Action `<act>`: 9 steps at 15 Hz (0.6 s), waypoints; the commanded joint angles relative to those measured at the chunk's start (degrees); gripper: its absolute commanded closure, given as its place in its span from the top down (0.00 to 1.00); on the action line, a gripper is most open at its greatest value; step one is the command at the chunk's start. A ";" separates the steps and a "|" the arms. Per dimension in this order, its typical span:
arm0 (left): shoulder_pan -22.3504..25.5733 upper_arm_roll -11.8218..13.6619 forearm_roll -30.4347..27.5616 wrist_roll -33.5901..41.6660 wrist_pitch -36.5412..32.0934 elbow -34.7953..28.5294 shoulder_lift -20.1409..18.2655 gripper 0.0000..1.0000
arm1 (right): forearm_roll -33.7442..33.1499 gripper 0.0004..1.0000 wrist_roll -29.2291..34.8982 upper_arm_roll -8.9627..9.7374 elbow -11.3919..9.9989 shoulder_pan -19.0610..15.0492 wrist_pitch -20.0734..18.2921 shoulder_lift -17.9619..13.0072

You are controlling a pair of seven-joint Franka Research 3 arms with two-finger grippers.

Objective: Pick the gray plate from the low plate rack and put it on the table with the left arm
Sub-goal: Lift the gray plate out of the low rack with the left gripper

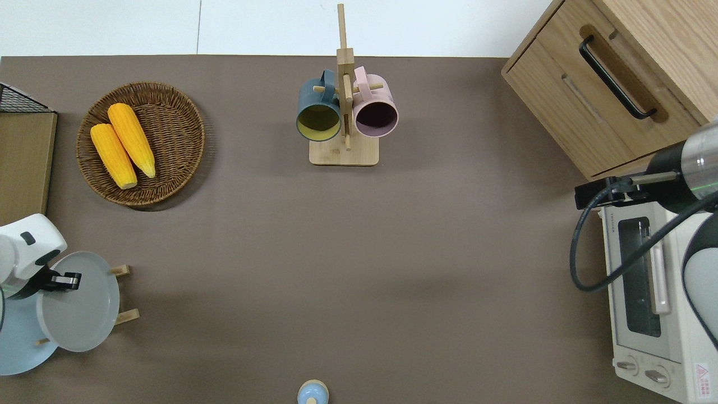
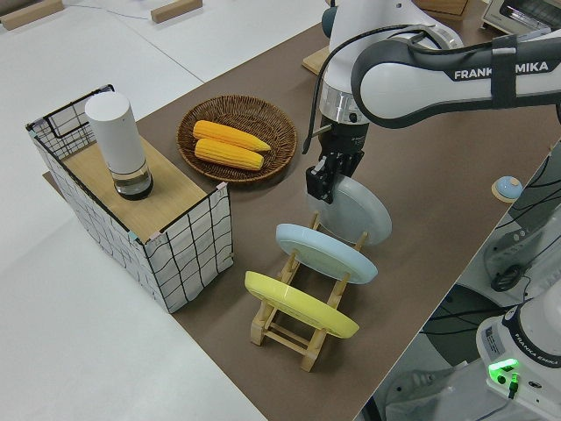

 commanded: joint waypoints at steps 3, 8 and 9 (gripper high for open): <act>-0.45 -0.24 1.10 0.77 -8.61 6.25 -0.16 0.00 | -0.18 0.98 0.77 1.21 1.15 -1.29 -0.93 0.55; -0.45 -1.99 1.02 0.77 -14.32 11.09 -0.33 0.00 | -0.18 0.98 0.77 1.21 1.15 -1.29 -0.93 0.55; -0.45 -2.17 0.84 0.77 -15.64 12.05 -0.33 0.00 | -0.18 0.98 0.77 1.21 1.15 -1.29 -0.93 0.55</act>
